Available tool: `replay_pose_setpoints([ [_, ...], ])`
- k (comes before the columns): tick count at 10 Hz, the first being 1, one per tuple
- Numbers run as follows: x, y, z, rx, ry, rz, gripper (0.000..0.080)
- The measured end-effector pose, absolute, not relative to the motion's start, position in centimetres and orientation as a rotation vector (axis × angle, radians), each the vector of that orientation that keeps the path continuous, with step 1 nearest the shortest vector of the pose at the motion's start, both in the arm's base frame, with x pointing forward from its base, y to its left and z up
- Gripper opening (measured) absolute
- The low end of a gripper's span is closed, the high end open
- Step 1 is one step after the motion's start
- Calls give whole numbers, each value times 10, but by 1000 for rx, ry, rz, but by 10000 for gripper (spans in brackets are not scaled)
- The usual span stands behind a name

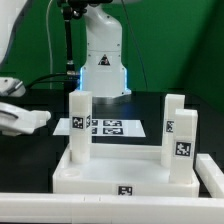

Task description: Assemble desk

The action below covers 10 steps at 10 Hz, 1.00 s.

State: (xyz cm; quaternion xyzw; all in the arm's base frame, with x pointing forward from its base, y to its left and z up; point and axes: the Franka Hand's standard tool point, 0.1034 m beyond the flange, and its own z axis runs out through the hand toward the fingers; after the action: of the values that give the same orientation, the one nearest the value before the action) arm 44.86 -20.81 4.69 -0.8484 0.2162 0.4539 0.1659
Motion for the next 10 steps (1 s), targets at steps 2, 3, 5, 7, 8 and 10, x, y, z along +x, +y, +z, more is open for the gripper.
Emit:
replay_pose_setpoints([
  [2, 464, -206, 72, -2472, 581, 1250, 290],
  [3, 464, -207, 69, -2477, 585, 1245, 290],
  [5, 467, -209, 67, -2495, 588, 1224, 290],
  [7, 476, -206, 83, -2505, 576, 1201, 290],
  [8, 485, -206, 92, -2533, 571, 1158, 290],
  [10, 507, -208, 98, -2662, 573, 963, 290],
])
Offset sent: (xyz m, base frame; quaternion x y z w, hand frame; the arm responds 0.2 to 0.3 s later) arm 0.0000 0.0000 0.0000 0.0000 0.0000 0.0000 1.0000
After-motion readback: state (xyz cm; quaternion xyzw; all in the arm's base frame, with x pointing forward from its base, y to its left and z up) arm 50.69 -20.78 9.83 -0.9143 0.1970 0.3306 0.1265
